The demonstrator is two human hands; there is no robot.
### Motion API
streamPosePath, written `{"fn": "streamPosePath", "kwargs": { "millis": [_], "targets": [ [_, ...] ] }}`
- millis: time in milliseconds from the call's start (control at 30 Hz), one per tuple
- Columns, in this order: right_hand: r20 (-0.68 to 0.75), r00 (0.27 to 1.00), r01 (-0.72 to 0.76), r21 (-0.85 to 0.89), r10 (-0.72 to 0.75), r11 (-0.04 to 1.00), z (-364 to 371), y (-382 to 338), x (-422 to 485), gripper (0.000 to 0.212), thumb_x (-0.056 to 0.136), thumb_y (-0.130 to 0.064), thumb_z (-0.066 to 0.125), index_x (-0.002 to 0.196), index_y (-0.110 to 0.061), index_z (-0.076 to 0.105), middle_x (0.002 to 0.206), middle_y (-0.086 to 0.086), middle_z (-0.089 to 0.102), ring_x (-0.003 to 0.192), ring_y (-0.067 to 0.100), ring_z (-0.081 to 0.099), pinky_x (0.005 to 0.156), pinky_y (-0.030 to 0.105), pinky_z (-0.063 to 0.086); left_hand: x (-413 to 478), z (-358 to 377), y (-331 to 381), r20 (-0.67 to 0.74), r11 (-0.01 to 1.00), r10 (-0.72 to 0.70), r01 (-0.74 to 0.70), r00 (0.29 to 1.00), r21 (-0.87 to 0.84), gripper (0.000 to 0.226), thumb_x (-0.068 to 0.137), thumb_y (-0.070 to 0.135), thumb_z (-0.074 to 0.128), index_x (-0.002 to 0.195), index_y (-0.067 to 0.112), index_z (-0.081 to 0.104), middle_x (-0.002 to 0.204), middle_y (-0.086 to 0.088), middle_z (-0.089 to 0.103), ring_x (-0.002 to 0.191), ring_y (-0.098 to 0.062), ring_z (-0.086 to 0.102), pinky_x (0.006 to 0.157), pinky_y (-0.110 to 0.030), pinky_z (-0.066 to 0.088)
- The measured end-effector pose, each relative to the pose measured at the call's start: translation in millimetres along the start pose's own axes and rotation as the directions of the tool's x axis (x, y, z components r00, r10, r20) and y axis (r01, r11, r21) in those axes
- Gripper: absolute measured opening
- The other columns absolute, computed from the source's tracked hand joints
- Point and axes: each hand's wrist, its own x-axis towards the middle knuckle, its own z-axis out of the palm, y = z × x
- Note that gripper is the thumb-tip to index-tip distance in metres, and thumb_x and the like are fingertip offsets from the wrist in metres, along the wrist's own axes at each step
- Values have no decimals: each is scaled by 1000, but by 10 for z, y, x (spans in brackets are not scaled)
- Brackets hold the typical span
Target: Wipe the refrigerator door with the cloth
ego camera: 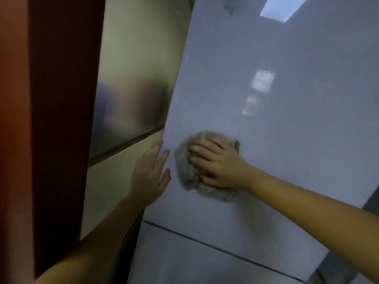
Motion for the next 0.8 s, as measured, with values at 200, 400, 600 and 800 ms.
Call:
{"fn": "streamPosePath", "kwargs": {
  "millis": [200, 400, 600, 800],
  "targets": [
    [-102, 990, -99, -37, 95, 994, -181, 394, 216, 51, 88, -49, 63, 129, -17, 66, 147, 12, 56, 137, 35, 52, 112, 51, 39, -343, -166, -50, 74, 999, -17, 15, 997, 29, 54, 96, 32, 51, 141, 3, 52, 150, -26, 48, 138, -36, 44, 110, -41, 38],
    [-229, 875, -426, 54, 426, 903, -373, 515, 781, 60, 82, -52, 64, 132, -19, 62, 148, 11, 53, 142, 32, 38, 113, 48, 28, -469, -195, -109, 180, 995, -93, 86, 979, 51, 52, 96, 30, 51, 140, 4, 54, 150, -22, 50, 133, -35, 52, 106, -45, 45],
    [-115, 961, -240, 105, 252, 965, 259, -460, 469, 54, 86, -47, 63, 131, -17, 64, 151, 12, 52, 144, 32, 40, 122, 48, 19, -688, -109, -122, 187, 988, -155, 153, 970, 29, 53, 97, 34, 46, 142, 5, 53, 152, -21, 48, 137, -31, 46, 107, -42, 41],
    [-67, 989, -127, 92, 134, 988, 975, -1460, -103, 43, 89, -37, 60, 127, -19, 67, 148, 9, 56, 142, 29, 47, 122, 47, 26, -972, 34, -96, 110, 989, -150, 149, 983, 17, 50, 99, 31, 45, 141, 4, 54, 153, -20, 47, 128, -35, 56, 101, -42, 47]
  ]
}}
